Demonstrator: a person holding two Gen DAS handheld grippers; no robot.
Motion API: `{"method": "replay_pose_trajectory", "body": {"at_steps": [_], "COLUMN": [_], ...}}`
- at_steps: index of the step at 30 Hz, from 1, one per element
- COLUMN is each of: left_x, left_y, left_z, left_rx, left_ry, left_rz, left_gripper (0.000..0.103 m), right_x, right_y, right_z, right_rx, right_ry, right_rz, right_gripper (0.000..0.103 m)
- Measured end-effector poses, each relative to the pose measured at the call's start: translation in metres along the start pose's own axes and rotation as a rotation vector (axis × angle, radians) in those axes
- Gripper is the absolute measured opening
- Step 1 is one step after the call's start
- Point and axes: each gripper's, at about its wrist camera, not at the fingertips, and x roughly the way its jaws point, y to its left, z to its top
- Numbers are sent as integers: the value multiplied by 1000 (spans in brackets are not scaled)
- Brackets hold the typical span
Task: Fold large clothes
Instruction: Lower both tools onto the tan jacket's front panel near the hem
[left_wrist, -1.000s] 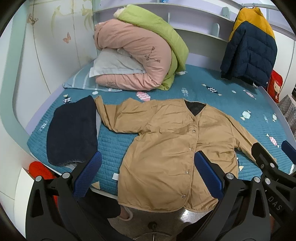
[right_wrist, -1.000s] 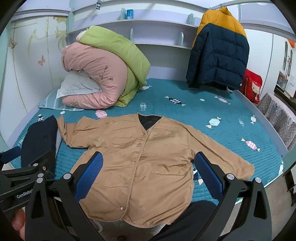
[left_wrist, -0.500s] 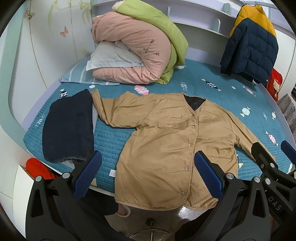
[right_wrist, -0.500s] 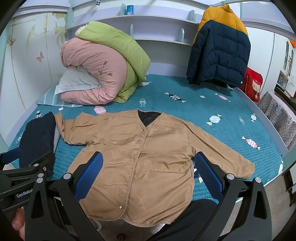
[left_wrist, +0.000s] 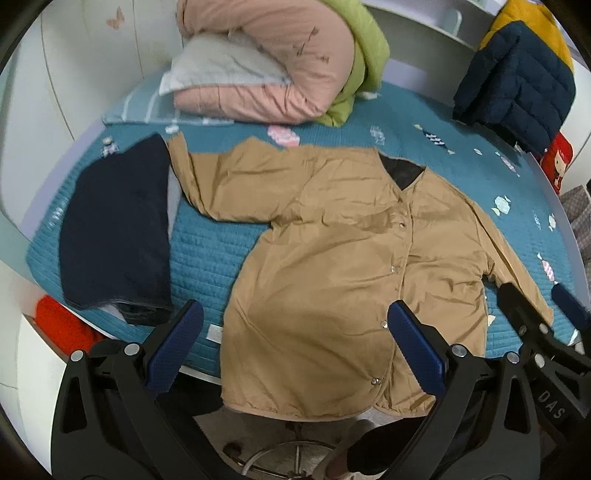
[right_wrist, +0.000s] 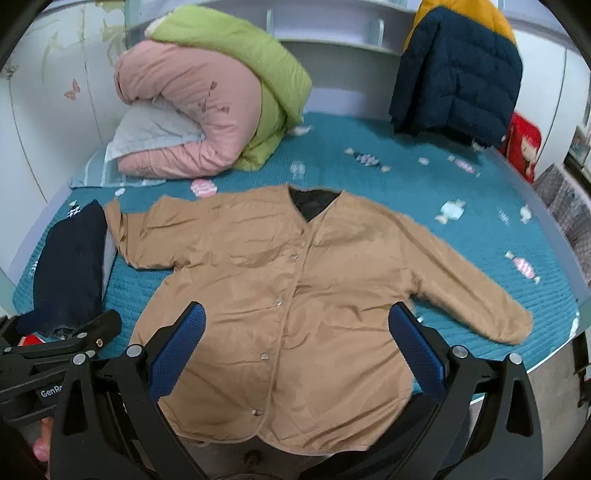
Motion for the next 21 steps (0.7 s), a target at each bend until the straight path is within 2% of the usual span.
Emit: {"method": "replay_pose_trajectory", "body": {"at_steps": [10,17,21], "left_x": [69,123,145], "left_y": [28,64,86], "left_z": [26,63,94], "left_rx": [-30,-86,-124], "left_ry": [122,191,180], "left_rz": [-55,-94,-92], "left_gripper": [99,99,99], "right_x": [68,120,152], "right_y": [23,58,76], "right_z": [22,54,76], "right_rx": [-29,-118,-175], "right_ry": [100,67,60], "right_rz": [28,32,40], "right_gripper": [96,96,94]}}
